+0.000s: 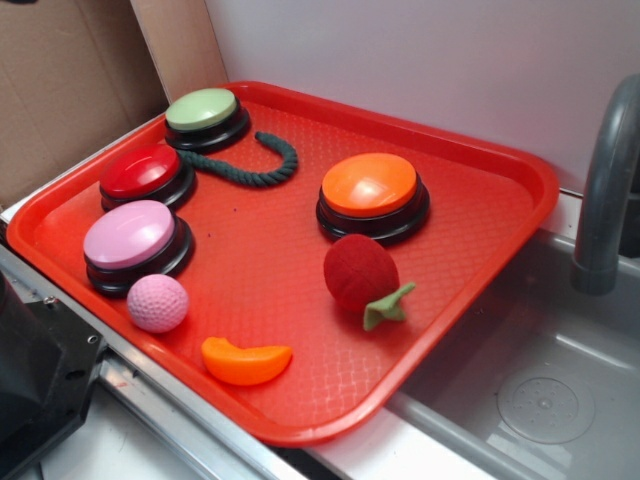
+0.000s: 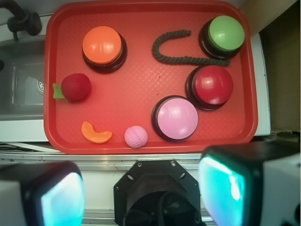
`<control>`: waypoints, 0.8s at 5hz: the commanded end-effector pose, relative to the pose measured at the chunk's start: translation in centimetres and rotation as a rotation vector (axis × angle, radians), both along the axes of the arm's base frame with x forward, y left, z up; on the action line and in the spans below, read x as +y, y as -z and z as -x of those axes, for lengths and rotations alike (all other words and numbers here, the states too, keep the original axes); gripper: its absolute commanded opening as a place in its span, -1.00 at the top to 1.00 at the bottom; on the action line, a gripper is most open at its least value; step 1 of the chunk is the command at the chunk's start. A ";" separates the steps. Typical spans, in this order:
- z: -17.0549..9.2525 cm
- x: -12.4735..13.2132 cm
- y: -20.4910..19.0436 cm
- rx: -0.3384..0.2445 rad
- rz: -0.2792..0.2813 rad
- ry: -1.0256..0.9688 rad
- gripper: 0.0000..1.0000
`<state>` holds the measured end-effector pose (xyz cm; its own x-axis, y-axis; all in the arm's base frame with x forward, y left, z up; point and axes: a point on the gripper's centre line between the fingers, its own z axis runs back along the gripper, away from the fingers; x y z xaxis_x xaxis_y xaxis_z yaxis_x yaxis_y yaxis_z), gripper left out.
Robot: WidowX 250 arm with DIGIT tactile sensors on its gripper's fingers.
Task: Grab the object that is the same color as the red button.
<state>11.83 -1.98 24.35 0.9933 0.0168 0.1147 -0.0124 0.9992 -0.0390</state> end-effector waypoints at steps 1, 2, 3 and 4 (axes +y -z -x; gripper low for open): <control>0.0 0.0 0.0 0.000 0.000 0.000 -1.00; -1.6 -0.4 0.5 -0.014 -0.022 0.140 -1.00; -3.6 -1.1 1.2 -0.048 -0.025 0.317 -1.00; -5.7 -2.2 1.8 -0.072 -0.079 0.504 -1.00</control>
